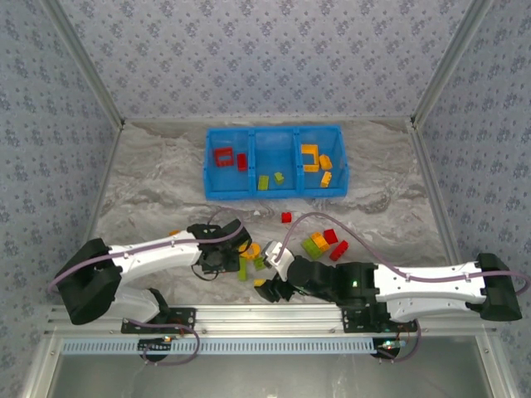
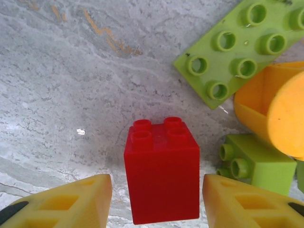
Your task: Sort the legos into containers by color
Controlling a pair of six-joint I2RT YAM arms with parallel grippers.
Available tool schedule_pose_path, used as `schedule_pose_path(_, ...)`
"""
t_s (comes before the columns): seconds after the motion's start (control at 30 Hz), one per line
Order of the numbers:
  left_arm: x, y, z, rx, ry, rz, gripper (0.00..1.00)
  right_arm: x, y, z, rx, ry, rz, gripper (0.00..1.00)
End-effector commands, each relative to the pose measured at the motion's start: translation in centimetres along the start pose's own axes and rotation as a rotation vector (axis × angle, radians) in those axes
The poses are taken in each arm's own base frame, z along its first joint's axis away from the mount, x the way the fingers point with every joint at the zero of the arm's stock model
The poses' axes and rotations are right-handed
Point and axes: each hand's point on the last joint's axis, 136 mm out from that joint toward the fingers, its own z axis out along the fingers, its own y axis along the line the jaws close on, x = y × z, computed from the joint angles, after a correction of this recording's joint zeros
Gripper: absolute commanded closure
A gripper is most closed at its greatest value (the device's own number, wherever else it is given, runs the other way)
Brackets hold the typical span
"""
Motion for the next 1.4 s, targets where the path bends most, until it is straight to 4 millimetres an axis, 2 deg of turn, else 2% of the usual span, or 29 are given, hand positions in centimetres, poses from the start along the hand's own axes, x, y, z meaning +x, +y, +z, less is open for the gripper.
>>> schedule_pose_path(0.0,-0.1,0.6,0.5,-0.018,-0.007,-0.008,0.51,-1.5,-0.1,-0.1,0.015,-0.034,0.032,0.28)
schedule_pose_path(0.2,-0.9,0.8,0.1,-0.026,-0.056,-0.013,0.7,-1.7,-0.1,0.1,0.02,-0.035,0.034,0.29)
schedule_pose_path(0.33,-2.9,0.9,-3.1,-0.034,-0.145,0.002,0.74,-2.5,-0.6,-0.1,0.05,-0.057,0.034,0.29)
schedule_pose_path(0.43,-5.6,0.0,-6.8,-0.029,-0.212,0.045,0.74,-4.1,-1.8,-0.6,0.123,-0.127,0.04,0.3)
schedule_pose_path(0.5,-7.7,-1.0,-8.6,-0.009,-0.226,0.057,0.74,-6.0,-2.9,-1.1,0.188,-0.213,0.047,0.3)
schedule_pose_path(0.57,-9.9,-1.6,-9.6,0.005,-0.233,0.062,0.74,-8.0,-3.5,-1.5,0.226,-0.292,0.043,0.3)
schedule_pose_path(0.7,-14.5,-2.4,-10.4,-0.01,-0.246,0.074,0.74,-11.6,-6.2,-2.1,0.344,-0.402,0.079,0.3)
schedule_pose_path(0.87,-19.7,-3.2,-9.4,-0.046,-0.247,0.087,0.75,-13.7,-8.5,-2.1,0.39,-0.425,0.115,0.3)
schedule_pose_path(1.1,-25.8,-2.6,-5.8,-0.131,-0.218,0.071,0.76,-13.9,-9.9,-1.5,0.406,-0.402,0.138,0.3)
schedule_pose_path(1.23,-28.2,-2.1,-3.4,-0.171,-0.191,0.058,0.76,-13.6,-10.4,-1.3,0.412,-0.393,0.164,0.3)
schedule_pose_path(1.37,-29.8,-1.8,-1.1,-0.209,-0.163,0.06,0.76,-13.5,-10.4,-1.1,0.409,-0.387,0.17,0.3)
